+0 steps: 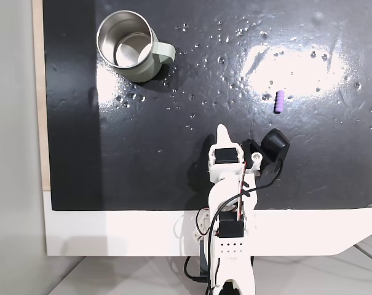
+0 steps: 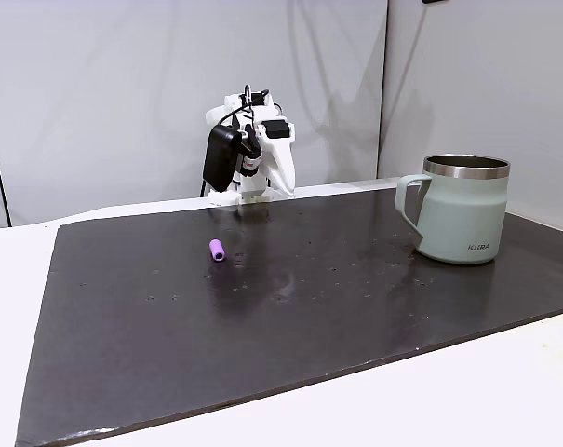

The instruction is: Grasp a pengrip and put it in the cup.

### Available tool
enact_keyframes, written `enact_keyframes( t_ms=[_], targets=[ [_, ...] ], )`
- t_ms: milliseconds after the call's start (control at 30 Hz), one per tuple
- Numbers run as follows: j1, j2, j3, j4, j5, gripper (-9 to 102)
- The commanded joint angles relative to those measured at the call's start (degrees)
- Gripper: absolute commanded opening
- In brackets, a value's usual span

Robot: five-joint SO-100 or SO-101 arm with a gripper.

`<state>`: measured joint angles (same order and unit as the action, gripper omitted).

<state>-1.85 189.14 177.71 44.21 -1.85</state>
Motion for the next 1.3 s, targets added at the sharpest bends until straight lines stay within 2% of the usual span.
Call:
enact_keyframes(
  t_ms=[0, 433, 800, 1100, 1267],
  targets=[
    [-2.64, 0.97, -0.18, 0.0, -3.52, 0],
    [-2.11, 0.88, -0.26, 0.26, -2.99, 0],
    [11.78, 0.44, -6.42, 2.99, -1.41, 0],
    [19.42, -34.72, -29.0, 0.35, 1.23, 0],
    [22.85, -47.55, -37.18, -1.23, 2.55, 0]
  ],
)
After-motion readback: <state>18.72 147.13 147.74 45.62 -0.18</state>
